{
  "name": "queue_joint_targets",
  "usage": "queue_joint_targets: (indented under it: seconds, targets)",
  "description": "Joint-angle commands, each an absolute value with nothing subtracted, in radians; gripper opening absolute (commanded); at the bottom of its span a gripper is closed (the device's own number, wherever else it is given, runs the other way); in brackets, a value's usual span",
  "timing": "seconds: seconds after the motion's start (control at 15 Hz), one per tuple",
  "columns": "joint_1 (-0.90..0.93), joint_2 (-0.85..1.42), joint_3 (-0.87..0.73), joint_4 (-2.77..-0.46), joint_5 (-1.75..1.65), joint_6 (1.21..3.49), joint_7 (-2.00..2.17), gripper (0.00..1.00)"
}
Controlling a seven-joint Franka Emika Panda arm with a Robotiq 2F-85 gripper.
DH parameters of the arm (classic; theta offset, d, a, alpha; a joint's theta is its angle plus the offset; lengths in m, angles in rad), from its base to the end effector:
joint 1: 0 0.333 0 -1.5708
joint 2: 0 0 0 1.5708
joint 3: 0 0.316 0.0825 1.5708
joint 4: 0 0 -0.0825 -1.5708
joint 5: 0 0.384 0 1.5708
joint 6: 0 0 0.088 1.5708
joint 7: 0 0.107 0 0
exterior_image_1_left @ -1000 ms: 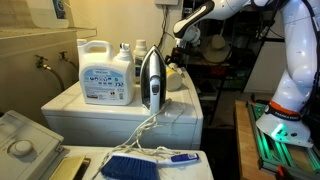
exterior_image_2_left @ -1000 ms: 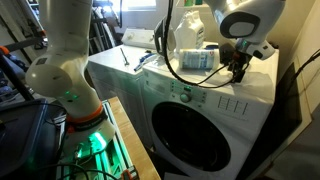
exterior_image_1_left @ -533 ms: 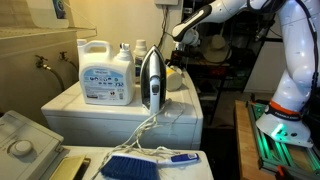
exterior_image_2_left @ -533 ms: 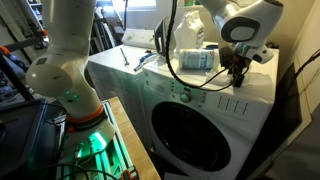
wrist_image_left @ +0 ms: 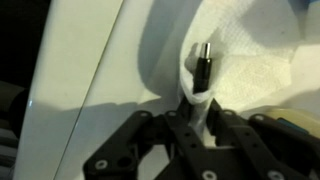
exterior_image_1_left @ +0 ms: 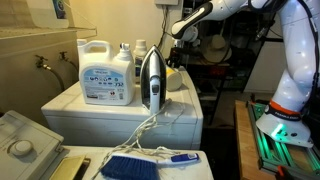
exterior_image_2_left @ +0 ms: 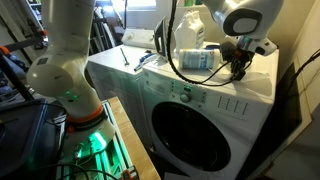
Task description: Put the black pen on the paper towel, lift the paper towel and put it between the two bottles
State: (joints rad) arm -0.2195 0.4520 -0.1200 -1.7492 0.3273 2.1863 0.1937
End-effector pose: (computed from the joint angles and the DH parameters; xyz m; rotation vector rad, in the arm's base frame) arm 0.6271 -0.2016 0.3161 -2.7441 1.0213 -0.0108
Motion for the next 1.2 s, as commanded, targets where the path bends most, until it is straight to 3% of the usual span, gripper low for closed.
queue_joint_targets:
  seconds: [0.0, 0.07, 0.4, 0.47, 0.53, 0.73, 0.8, 1.13]
  targets:
    - [-0.189, 0.393, -0.146, -1.776, 0.25, 2.133, 0.236, 0.06]
    - [-0.182, 0.371, -0.147, -1.781, 0.233, 2.117, 0.24, 0.1]
    - [-0.152, 0.245, -0.14, -1.796, 0.162, 2.04, 0.217, 0.1]
    - [-0.165, 0.318, -0.135, -1.753, 0.201, 2.071, 0.217, 0.1]
    - [-0.16, 0.298, -0.134, -1.752, 0.199, 2.065, 0.217, 0.16]
    - [-0.159, 0.303, -0.133, -1.752, 0.199, 2.065, 0.217, 0.16]
    - [-0.159, 0.31, -0.134, -1.752, 0.199, 2.065, 0.217, 0.09]
    - [-0.148, 0.202, -0.096, -1.749, 0.24, 2.037, 0.13, 0.1]
